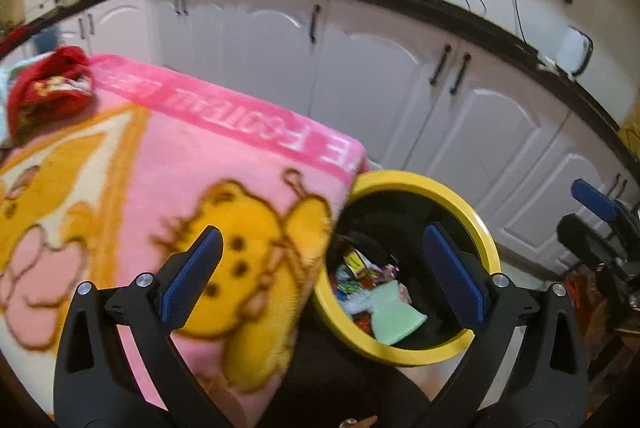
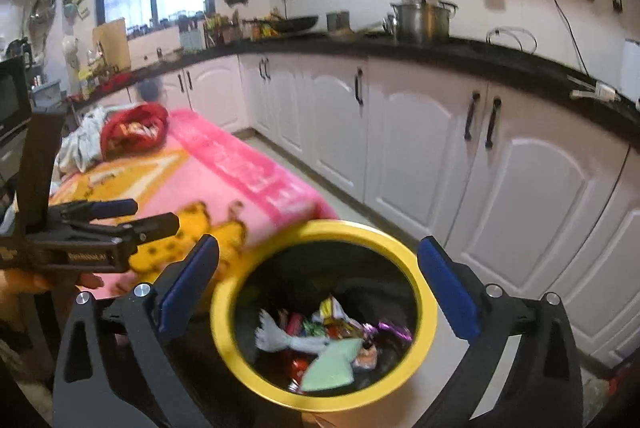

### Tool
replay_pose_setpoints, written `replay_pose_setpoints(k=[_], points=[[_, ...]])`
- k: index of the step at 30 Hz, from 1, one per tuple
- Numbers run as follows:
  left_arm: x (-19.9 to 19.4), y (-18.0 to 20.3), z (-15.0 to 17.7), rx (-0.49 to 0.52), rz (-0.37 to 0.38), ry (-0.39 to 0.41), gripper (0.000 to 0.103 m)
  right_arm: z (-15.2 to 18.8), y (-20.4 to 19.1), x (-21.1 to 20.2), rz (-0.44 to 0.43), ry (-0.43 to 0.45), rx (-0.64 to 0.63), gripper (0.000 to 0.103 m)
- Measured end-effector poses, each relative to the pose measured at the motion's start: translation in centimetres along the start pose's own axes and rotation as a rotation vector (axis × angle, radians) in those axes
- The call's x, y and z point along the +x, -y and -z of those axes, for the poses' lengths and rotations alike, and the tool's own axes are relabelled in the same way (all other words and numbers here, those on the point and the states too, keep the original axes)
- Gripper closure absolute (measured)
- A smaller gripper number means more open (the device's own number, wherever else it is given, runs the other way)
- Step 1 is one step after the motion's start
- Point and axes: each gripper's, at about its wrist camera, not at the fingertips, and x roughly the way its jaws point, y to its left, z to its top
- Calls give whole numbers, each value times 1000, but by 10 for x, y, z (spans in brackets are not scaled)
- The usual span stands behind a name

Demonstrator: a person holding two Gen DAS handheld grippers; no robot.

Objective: Collect trash
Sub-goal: 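Pull both open tools back from the bin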

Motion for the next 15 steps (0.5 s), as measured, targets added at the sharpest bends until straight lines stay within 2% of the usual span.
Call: replay_pose_setpoints(k=[10,15], points=[[-85,-36,12,-25,-100,145,11,-5,-58,-30,-7,30,47,6],[-115,-50,30,-34,-129,202,11,8,-83,-47,33,98,58,6]])
